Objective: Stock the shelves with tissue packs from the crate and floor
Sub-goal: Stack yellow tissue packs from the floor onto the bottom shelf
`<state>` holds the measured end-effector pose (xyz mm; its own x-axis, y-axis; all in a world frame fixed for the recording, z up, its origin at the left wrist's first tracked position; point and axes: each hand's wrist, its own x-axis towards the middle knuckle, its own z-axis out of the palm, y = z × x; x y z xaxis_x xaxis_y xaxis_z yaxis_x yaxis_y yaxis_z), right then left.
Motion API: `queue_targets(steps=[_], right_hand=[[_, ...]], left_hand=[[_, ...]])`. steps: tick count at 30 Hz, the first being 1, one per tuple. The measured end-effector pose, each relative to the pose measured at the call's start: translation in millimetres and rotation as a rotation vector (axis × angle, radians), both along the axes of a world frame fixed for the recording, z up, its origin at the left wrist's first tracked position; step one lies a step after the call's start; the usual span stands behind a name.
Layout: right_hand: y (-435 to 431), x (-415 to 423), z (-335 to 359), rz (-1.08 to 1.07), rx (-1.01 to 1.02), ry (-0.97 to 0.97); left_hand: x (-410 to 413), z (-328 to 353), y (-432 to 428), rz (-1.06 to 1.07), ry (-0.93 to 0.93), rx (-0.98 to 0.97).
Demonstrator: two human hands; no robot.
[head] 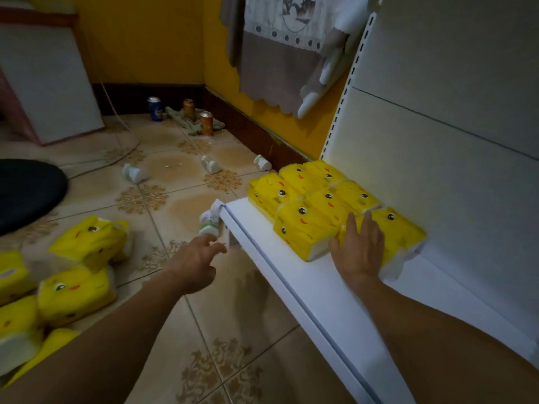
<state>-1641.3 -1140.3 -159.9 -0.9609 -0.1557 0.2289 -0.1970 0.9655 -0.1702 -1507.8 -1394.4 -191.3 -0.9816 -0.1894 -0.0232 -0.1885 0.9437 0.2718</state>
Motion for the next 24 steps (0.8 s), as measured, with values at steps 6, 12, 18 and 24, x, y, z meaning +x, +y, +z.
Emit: queue_targets(steps=[6,12,18,24], right_hand=[[-100,32,-12,0.311,-0.163,-0.049],[-207,82,-32,0.717,-0.126,-0.163],[-272,141,-78,0.918,-0.047,-0.529],[-306,181,-113,1.147,0.165,-0.855]], left_hand=[[99,-21,-94,0.354,-0.071,0.088],[195,-33,-153,0.794,-0.04,0.167],[224,-57,-158,0.84,-0.129,0.252],[235,-64,-144,0.715,-0.189,0.154]])
